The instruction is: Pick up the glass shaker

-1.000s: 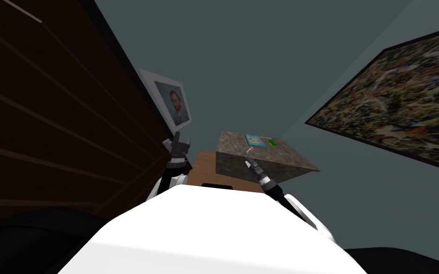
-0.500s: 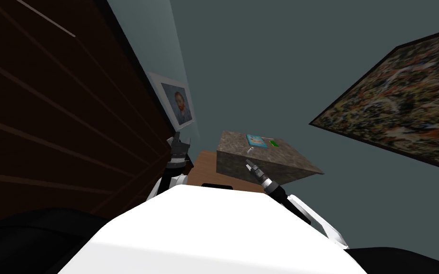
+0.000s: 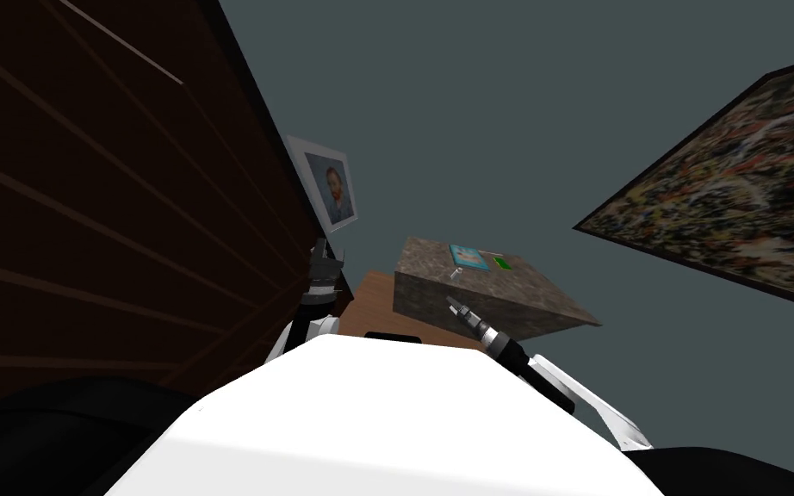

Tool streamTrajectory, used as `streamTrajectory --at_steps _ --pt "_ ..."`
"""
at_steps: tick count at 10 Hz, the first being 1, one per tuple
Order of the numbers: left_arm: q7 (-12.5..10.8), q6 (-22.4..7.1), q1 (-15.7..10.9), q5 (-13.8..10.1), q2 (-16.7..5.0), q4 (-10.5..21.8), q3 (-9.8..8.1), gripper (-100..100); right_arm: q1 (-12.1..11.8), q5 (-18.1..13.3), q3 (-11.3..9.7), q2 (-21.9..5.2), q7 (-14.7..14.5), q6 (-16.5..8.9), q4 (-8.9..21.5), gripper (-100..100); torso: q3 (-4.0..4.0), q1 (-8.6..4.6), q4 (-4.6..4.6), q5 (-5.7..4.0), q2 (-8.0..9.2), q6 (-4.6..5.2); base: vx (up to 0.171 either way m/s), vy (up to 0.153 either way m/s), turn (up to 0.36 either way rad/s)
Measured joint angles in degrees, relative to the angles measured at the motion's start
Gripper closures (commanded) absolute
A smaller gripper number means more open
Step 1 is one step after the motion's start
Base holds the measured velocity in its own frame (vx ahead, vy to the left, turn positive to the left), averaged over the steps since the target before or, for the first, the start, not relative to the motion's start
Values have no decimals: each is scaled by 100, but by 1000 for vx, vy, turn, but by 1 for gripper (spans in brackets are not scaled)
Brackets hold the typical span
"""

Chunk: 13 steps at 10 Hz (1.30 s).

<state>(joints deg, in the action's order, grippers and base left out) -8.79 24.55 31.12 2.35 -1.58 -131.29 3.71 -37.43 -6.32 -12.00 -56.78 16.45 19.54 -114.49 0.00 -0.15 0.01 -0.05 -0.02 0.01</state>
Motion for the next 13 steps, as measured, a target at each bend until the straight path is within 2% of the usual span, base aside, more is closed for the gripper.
streamTrajectory --at_steps 6,9,13 --pt "0 0 1 0 0 0 0 0 -167 -145 -31 -957 60 -74 151 -100 -6 3 -2 1 -10 2 4 -14 81" --pt "0 0 1 0 0 0 0 0 -122 -266 -150 -1478 81 -80 431 -100 -9 5 -3 1 -16 0 17 -11 74" --pt "0 0 1 0 0 0 0 0 -221 -398 -190 -2140 47 -98 646 -100 -14 7 -5 1 -25 1 36 -8 74"
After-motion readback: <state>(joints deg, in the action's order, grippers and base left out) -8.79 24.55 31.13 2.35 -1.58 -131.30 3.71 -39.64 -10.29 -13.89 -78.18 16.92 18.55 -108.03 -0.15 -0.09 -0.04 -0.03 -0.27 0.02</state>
